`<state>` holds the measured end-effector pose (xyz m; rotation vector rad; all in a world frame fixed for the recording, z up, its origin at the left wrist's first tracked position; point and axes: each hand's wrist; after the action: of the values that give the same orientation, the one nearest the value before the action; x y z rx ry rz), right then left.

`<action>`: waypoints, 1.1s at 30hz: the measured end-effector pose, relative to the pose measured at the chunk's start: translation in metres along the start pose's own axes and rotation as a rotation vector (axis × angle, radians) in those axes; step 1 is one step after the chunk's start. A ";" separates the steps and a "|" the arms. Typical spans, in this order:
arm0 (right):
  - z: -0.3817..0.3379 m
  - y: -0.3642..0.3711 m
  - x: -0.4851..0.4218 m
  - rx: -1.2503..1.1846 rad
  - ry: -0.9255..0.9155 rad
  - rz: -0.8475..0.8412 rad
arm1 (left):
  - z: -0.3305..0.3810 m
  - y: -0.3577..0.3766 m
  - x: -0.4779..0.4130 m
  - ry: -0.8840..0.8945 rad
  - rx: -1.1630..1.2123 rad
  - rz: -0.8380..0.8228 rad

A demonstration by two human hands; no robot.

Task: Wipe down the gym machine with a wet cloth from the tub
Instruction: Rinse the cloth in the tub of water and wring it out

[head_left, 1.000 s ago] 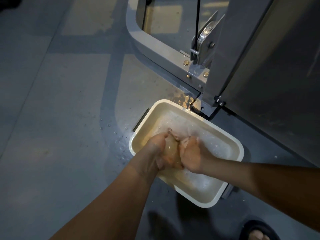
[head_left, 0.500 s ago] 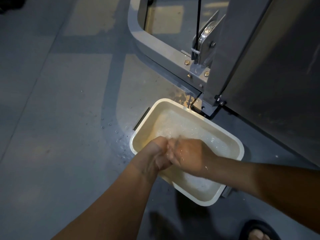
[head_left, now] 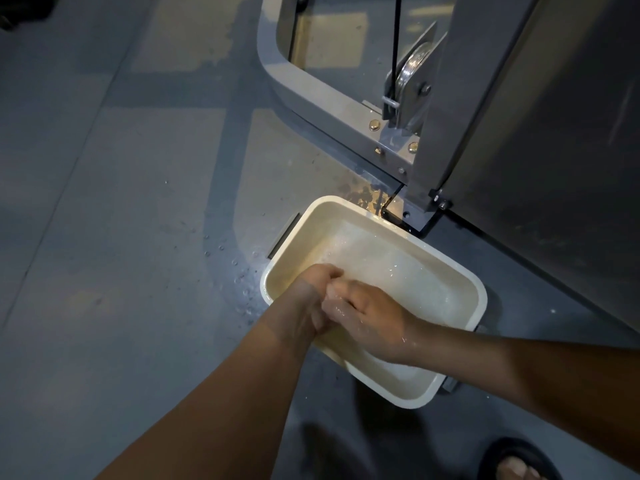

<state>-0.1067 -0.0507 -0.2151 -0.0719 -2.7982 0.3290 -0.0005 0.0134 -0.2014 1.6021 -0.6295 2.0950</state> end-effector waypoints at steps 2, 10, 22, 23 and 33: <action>-0.001 0.003 0.004 0.066 -0.184 0.031 | 0.000 -0.004 0.003 0.013 0.004 -0.007; 0.042 -0.015 -0.018 0.651 -0.073 0.137 | -0.011 0.005 -0.008 0.008 0.039 0.072; 0.007 0.004 -0.003 -0.137 0.259 0.048 | -0.001 0.003 -0.002 -0.075 -0.060 -0.057; 0.006 0.005 -0.001 -0.181 0.167 0.101 | 0.000 0.001 -0.003 -0.070 -0.077 -0.041; 0.024 -0.027 -0.020 0.551 0.148 -0.019 | -0.010 0.007 -0.007 -0.005 0.230 -0.130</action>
<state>-0.0959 -0.0843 -0.2370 0.0557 -2.4642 1.0262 -0.0108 0.0136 -0.2110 1.7204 -0.2843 2.1283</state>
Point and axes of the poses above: each hand's wrist, its own x-axis away from the middle knuckle, its own y-axis out of the palm, z = x × y, and after that the axes turned 4 degrees about -y, right-handed
